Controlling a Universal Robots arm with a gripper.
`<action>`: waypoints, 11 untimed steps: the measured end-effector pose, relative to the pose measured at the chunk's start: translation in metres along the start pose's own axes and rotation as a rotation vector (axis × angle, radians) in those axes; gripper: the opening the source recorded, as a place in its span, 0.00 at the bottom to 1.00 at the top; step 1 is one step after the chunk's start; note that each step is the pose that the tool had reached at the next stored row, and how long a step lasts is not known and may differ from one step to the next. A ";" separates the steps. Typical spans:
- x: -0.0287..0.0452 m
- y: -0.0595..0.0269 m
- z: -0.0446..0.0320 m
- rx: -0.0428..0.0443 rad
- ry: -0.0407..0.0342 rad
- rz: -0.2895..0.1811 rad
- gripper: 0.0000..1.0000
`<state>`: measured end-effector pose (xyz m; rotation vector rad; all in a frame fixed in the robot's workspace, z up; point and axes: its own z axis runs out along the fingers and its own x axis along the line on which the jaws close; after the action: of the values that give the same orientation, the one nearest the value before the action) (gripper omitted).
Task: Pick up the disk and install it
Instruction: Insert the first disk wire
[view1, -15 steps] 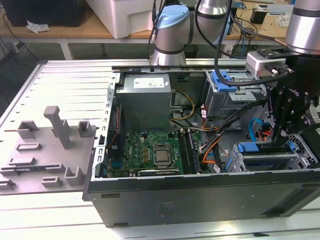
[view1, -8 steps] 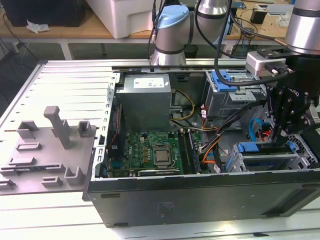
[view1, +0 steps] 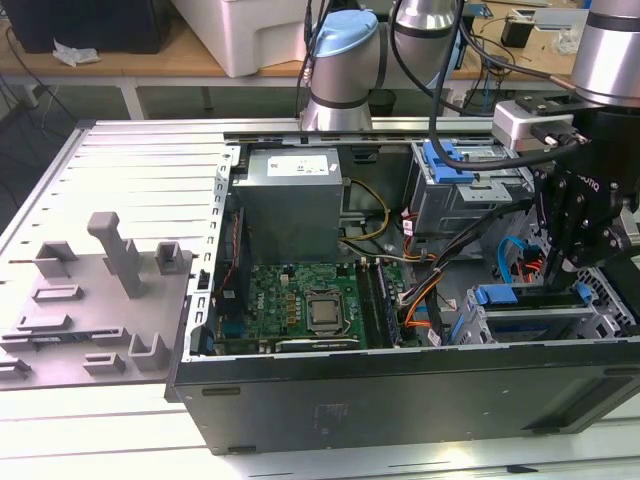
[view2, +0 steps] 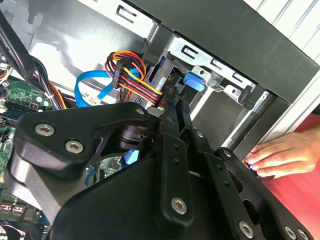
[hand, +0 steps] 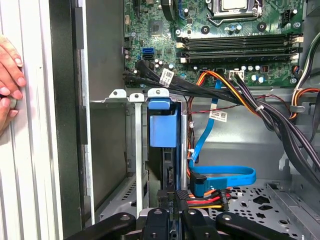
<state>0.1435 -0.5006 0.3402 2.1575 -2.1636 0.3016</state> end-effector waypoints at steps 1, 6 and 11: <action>0.0000 0.0000 -0.0001 0.0000 0.0002 0.000 0.17; 0.0005 0.0000 -0.0001 0.0000 0.0004 0.000 0.17; 0.0008 0.0000 0.0000 -0.0001 0.0003 0.000 0.17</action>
<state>0.1435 -0.5014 0.3404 2.1573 -2.1634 0.3017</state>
